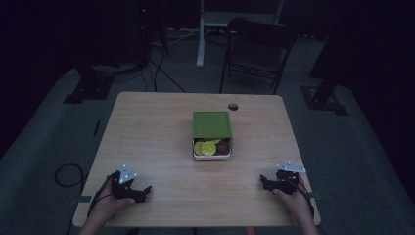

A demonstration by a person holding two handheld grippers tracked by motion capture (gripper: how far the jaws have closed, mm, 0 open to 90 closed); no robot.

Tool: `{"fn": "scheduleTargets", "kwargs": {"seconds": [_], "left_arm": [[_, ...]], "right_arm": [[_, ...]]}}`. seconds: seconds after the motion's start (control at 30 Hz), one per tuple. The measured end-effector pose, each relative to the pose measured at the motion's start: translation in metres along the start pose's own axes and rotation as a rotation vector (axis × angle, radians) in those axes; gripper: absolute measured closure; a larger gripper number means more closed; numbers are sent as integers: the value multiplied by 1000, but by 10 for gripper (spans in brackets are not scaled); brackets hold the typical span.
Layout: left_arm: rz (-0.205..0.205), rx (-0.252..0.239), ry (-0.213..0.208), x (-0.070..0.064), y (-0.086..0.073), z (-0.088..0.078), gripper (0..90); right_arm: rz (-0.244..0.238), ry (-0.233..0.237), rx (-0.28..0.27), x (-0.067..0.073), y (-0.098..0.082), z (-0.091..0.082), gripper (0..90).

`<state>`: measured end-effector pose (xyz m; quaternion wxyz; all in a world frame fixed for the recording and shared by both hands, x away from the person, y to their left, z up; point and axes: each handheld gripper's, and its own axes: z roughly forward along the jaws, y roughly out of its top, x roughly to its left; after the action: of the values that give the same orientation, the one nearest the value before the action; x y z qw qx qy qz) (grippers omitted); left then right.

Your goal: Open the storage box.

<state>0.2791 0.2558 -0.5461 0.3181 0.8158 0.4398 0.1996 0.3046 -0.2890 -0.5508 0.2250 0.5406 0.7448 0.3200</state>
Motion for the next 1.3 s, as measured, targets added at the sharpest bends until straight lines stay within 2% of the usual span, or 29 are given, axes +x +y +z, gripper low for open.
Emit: {"fn": "scheduleTargets", "kwargs": {"seconds": [0.07,0.27,0.77,1.3], "left_arm": [[19,-4,-13,-3,2,2,26],[79,-30,-1,-13,14,4,49],[214,-41,-4,-39,40,18,49],[346,-89,-36,-73,61,34,49]], "right_arm": [[0,0,0,0,0,0,102],[-1,0,0,0,0,0,102],[0,0,0,0,0,0,102],[0,0,0,0,0,0,102]]}}
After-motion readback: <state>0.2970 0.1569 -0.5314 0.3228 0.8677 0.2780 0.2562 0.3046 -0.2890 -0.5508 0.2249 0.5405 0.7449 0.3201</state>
